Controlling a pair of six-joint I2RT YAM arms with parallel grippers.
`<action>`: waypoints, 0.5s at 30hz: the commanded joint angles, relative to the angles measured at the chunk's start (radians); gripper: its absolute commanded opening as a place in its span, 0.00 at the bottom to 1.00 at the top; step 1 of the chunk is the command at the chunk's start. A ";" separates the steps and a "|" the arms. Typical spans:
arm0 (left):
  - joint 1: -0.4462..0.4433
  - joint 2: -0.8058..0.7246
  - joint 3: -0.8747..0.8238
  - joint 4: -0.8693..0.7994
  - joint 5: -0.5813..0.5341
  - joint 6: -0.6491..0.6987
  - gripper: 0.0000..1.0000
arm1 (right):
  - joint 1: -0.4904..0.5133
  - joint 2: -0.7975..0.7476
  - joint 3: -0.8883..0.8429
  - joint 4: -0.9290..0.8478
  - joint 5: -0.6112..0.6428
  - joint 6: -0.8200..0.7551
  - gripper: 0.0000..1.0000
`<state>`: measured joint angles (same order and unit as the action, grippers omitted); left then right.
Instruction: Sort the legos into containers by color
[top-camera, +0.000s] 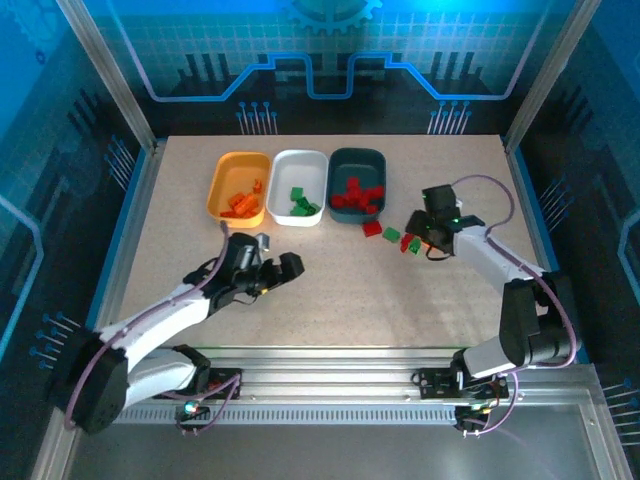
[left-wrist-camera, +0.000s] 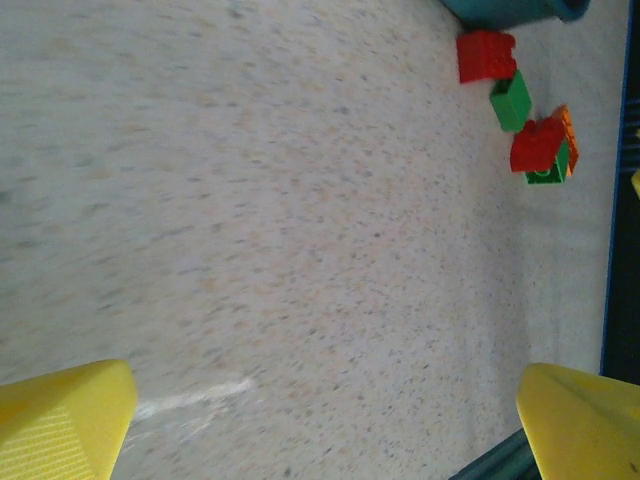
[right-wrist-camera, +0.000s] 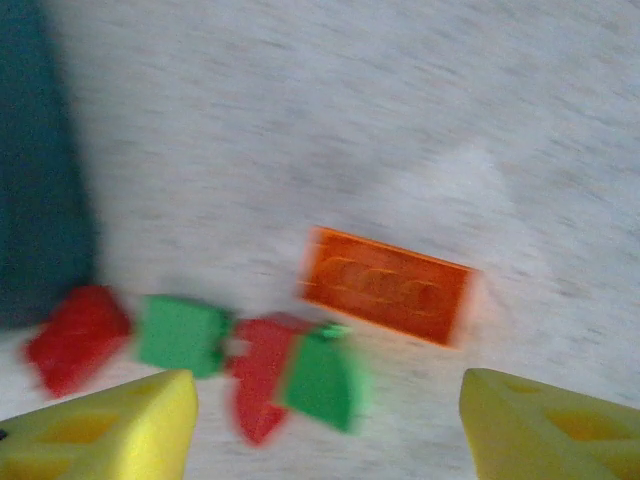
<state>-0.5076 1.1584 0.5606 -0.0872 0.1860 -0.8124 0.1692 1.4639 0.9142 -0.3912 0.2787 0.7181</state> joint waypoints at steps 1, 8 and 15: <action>-0.060 0.104 0.080 0.102 -0.042 0.018 0.99 | -0.060 0.034 0.033 -0.020 -0.045 -0.030 0.72; -0.106 0.213 0.117 0.147 -0.016 -0.004 0.99 | -0.070 0.252 0.216 -0.174 0.041 -0.119 0.66; -0.107 0.190 0.085 0.146 -0.020 0.009 0.99 | -0.038 0.287 0.180 -0.146 0.048 -0.124 0.65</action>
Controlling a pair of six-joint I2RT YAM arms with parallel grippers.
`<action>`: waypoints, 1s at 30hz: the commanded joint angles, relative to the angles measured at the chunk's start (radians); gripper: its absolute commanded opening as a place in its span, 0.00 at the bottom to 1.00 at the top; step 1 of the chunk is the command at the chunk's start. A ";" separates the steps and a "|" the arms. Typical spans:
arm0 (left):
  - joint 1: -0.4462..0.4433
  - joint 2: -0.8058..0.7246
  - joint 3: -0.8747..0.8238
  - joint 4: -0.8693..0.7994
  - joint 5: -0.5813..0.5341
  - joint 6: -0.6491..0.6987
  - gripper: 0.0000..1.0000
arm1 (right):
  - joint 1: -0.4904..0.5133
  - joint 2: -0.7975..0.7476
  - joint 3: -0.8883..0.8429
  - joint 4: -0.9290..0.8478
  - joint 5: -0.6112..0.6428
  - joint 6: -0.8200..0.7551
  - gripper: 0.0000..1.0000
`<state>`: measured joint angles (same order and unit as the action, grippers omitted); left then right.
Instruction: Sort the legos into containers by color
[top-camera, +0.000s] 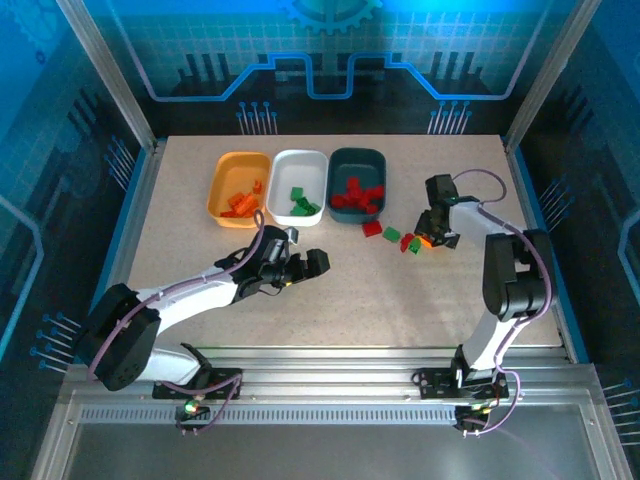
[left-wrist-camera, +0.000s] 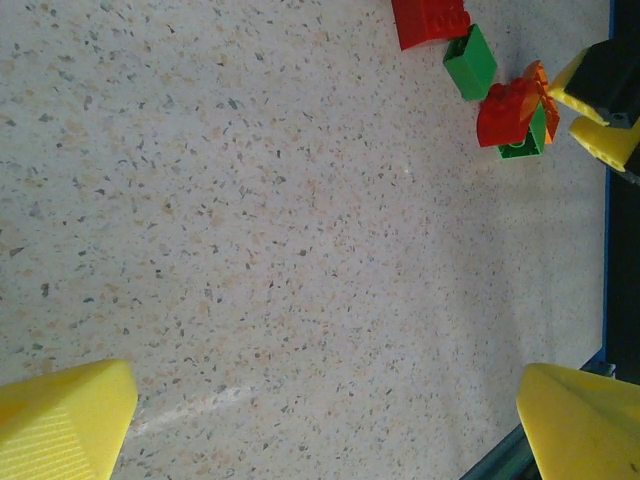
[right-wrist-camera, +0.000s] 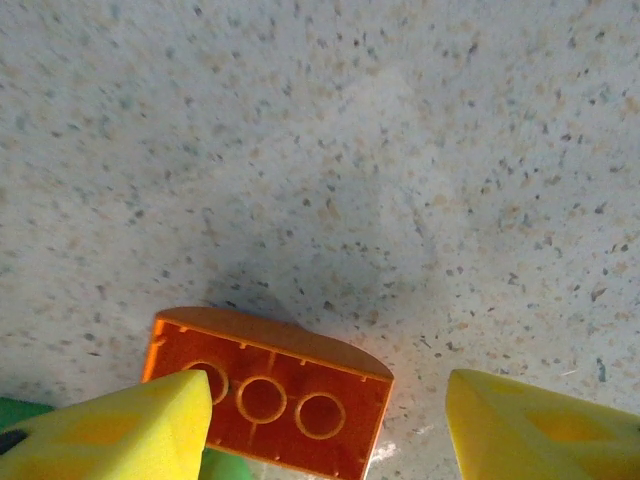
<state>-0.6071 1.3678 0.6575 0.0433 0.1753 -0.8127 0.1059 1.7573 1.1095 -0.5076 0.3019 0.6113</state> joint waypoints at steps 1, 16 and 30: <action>-0.007 -0.019 -0.010 0.014 -0.008 0.011 0.99 | 0.032 -0.017 -0.023 -0.028 0.031 -0.018 0.65; -0.007 -0.002 -0.003 0.024 0.001 0.007 0.99 | 0.114 -0.131 -0.126 -0.017 0.015 -0.014 0.66; -0.007 -0.021 -0.001 -0.003 -0.008 0.020 0.99 | 0.016 0.047 0.032 -0.090 -0.002 -0.053 0.69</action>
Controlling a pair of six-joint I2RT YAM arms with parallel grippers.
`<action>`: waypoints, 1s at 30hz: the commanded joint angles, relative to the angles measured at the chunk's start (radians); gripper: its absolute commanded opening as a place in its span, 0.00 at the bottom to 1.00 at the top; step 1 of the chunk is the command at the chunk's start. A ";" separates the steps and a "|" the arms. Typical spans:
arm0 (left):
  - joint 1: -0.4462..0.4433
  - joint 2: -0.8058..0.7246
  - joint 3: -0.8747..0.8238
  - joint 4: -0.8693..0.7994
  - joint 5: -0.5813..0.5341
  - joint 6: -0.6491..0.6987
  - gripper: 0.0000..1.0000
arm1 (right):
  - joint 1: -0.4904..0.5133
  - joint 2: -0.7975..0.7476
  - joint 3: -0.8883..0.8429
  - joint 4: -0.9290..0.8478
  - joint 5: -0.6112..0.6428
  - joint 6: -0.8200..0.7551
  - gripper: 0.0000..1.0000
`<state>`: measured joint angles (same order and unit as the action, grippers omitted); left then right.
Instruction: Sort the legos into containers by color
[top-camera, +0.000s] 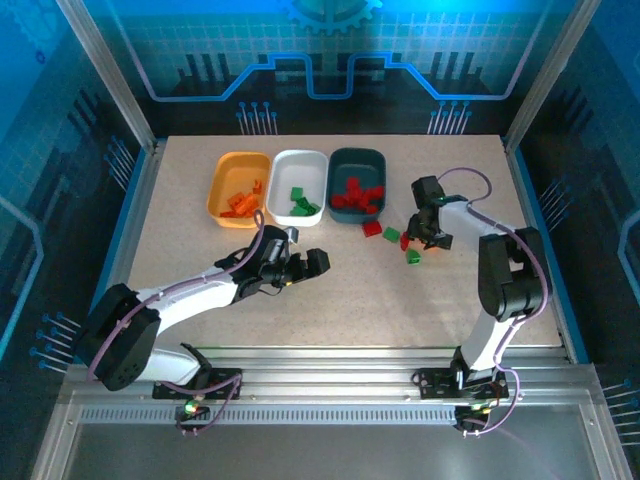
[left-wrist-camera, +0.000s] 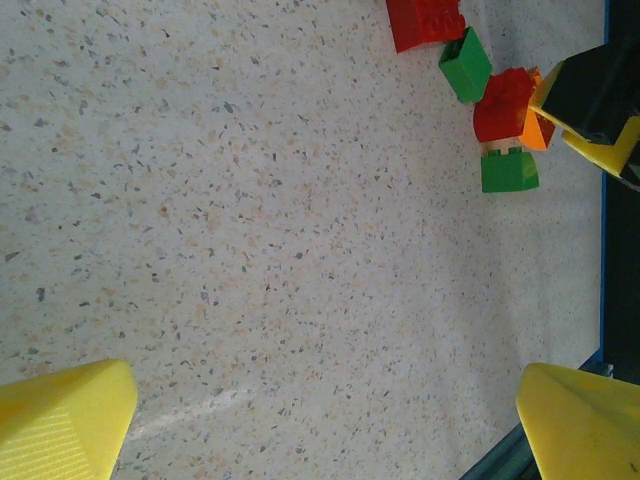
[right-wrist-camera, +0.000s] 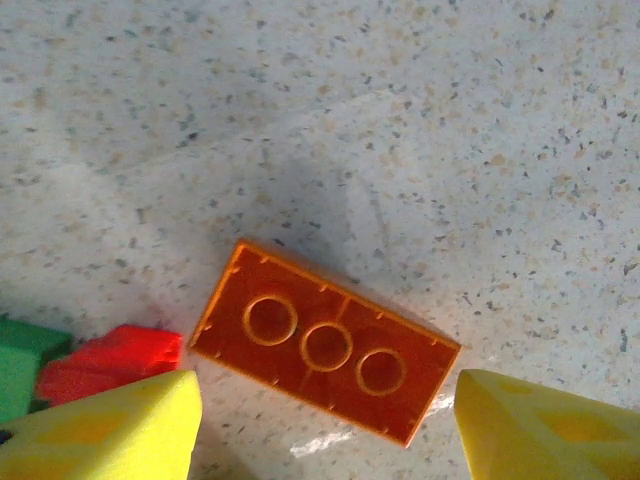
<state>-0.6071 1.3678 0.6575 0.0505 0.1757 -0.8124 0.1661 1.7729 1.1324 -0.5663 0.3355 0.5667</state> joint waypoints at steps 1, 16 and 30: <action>-0.008 -0.020 0.003 -0.014 -0.009 0.022 0.99 | -0.059 0.033 0.007 -0.022 -0.059 -0.010 0.69; -0.006 0.007 0.027 -0.007 -0.003 0.020 0.99 | -0.195 0.024 -0.032 0.076 -0.332 0.034 0.65; 0.003 -0.026 0.054 -0.056 -0.021 0.055 0.99 | -0.165 -0.035 -0.036 0.031 -0.299 -0.004 0.64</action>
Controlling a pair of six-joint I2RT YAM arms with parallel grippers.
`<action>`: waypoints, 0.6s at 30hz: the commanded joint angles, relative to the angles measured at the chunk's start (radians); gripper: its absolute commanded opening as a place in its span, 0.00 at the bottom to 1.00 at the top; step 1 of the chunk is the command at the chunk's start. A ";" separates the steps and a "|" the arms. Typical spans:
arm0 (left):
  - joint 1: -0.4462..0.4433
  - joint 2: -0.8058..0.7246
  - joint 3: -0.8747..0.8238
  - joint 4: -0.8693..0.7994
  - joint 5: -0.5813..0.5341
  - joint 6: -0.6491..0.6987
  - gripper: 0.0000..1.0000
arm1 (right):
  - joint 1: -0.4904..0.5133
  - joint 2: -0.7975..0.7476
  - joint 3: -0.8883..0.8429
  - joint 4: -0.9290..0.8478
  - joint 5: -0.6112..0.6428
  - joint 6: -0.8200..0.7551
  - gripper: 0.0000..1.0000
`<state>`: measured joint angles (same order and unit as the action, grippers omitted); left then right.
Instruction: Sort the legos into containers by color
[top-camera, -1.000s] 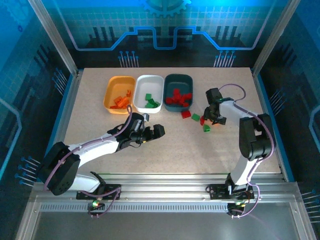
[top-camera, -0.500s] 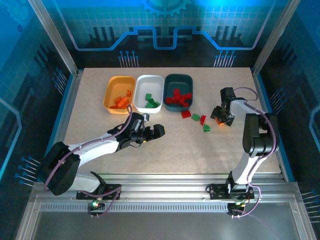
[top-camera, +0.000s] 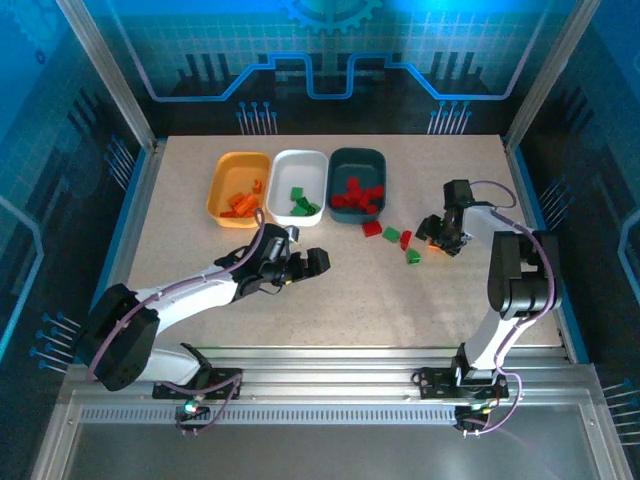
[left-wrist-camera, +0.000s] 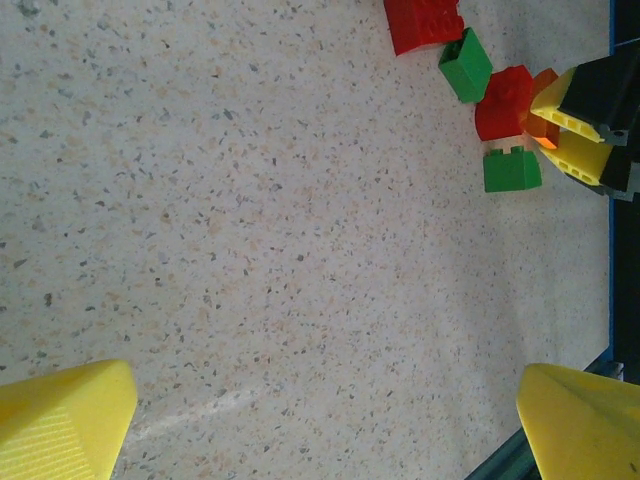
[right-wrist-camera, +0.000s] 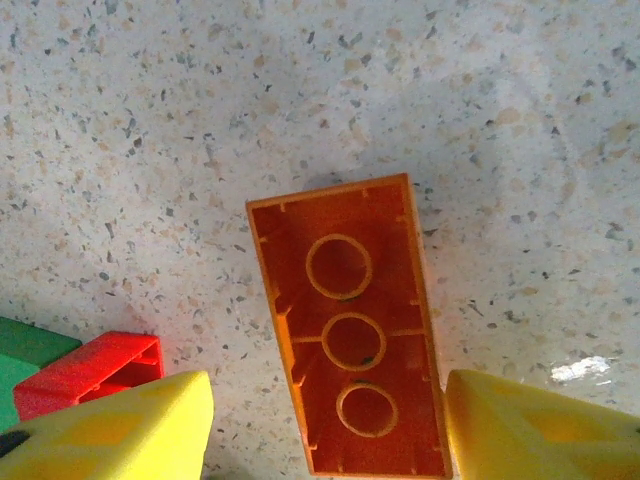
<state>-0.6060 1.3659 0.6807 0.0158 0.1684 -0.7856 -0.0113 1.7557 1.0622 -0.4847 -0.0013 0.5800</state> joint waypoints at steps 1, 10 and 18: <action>0.003 -0.027 0.030 -0.024 -0.013 0.029 0.99 | 0.016 -0.024 0.040 -0.059 0.058 -0.022 0.64; 0.020 -0.041 0.020 -0.031 -0.010 0.023 0.99 | 0.046 0.029 0.118 -0.130 0.190 -0.063 0.62; 0.060 -0.062 0.022 -0.108 -0.054 -0.003 0.99 | 0.047 0.112 0.177 -0.129 0.159 -0.051 0.57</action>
<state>-0.5705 1.3304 0.6846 -0.0338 0.1505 -0.7818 0.0322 1.8420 1.2083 -0.5770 0.1501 0.5339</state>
